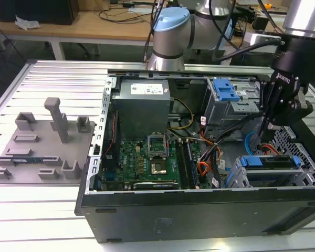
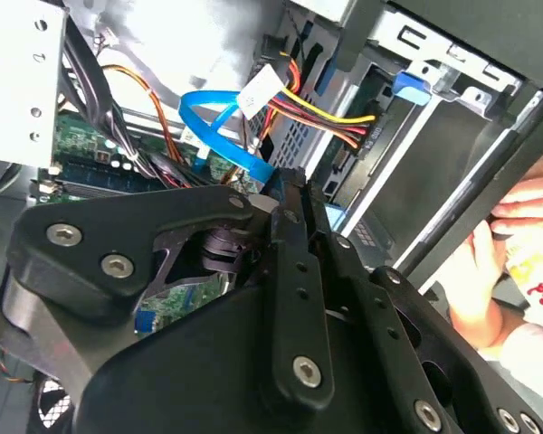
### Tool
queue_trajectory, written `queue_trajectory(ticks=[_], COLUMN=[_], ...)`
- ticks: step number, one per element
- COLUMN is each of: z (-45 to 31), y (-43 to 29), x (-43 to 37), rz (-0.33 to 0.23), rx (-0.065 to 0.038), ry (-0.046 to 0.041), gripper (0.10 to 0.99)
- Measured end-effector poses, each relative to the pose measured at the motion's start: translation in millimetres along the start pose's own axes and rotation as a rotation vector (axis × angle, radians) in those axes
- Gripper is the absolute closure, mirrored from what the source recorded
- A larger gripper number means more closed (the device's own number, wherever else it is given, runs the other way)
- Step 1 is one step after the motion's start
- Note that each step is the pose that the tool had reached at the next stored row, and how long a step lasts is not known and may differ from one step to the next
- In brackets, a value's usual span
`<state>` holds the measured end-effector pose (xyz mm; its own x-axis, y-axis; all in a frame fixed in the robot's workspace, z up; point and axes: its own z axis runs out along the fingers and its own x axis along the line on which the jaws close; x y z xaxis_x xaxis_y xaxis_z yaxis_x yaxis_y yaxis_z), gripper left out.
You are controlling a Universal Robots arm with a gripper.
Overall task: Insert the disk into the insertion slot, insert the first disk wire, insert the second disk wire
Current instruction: 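Insert the second disk wire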
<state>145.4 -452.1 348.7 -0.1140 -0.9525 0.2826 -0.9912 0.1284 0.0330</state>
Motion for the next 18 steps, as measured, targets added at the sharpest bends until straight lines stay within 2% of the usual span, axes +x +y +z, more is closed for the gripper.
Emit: queue_trajectory(ticks=[1,2,4,5,7,8,10,11,13,14,15,18], z=[0.5,1.3,2.2,3.0,3.9,4.1,4.0,3.8,3.7,3.6,3.6,4.7], y=[-0.3,-1.5,-4.7,-7.5,-11.7,-13.2,-16.5,-18.2,-20.6,-21.8,-22.4,-25.5], x=[1.7,4.7,8.0,11.0,14.5,14.8,14.6,14.5,14.2,14.0,14.0,17.7], rz=[0.001,0.001,-0.001,-0.004,-0.011,-0.016,-0.027,-0.034,-0.044,-0.050,-0.053,-0.059], rx=[-0.002,-0.004,-0.008,-0.016,-0.042,-0.059,-0.086,-0.092,-0.095,-0.097,-0.098,-0.101], ry=[-0.0101,-0.0249,-0.0415,-0.0514,-0.0511,-0.0489,-0.0451,-0.0485,-0.0671,-0.0812,-0.0914,-0.1111], gripper=[0.925,0.925,0.925,0.925,0.925,0.925,0.925,0.925,0.925,0.925,0.925,0.925])
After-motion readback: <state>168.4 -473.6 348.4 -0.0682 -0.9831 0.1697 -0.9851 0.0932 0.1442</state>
